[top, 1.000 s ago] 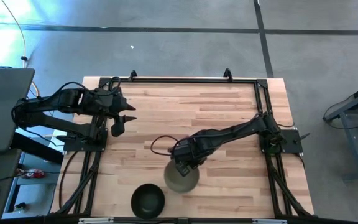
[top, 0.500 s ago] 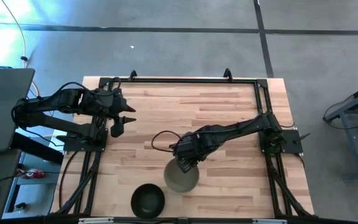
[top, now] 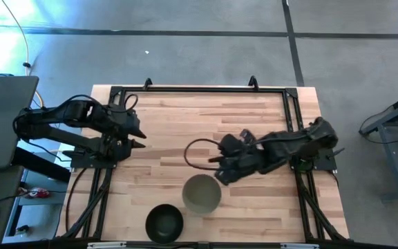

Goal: Nest bowls inside each other
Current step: Stack the black bowl on top of the gray bowl

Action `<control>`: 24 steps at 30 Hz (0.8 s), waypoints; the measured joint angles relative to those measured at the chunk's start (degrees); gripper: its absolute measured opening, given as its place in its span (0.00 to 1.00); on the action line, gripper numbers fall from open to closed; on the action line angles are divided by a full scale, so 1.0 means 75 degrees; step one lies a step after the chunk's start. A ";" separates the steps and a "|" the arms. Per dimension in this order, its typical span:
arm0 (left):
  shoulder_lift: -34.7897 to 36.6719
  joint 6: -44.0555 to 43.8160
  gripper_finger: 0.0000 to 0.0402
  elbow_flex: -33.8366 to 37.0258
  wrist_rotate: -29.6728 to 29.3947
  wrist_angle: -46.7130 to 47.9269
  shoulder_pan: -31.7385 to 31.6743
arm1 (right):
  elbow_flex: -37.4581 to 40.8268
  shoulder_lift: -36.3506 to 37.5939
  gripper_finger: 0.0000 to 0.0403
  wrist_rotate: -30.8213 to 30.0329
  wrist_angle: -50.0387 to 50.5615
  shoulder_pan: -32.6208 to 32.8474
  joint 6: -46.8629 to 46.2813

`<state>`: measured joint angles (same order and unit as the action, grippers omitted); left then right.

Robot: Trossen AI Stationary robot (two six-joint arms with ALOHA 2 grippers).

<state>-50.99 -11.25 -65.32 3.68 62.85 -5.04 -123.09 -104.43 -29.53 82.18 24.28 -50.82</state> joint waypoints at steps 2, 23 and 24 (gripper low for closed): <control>-0.0044 -0.0010 0.42 0.0000 -0.0006 0.0000 0.0018 | 0.0000 0.0220 0.36 -0.0599 0.0065 0.0216 0.0422; -0.1685 -0.1020 0.42 0.0000 0.0637 0.0050 0.0880 | 0.0029 0.1589 0.36 -0.3914 0.1046 0.1830 0.1831; -0.1803 -0.1020 0.42 0.0000 0.0660 0.0050 0.0978 | 0.0029 0.1622 0.36 -0.4008 0.1045 0.1874 0.1835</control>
<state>-64.52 -18.90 -65.32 8.64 63.22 2.30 -122.87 -92.27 -59.59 90.02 38.33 -37.06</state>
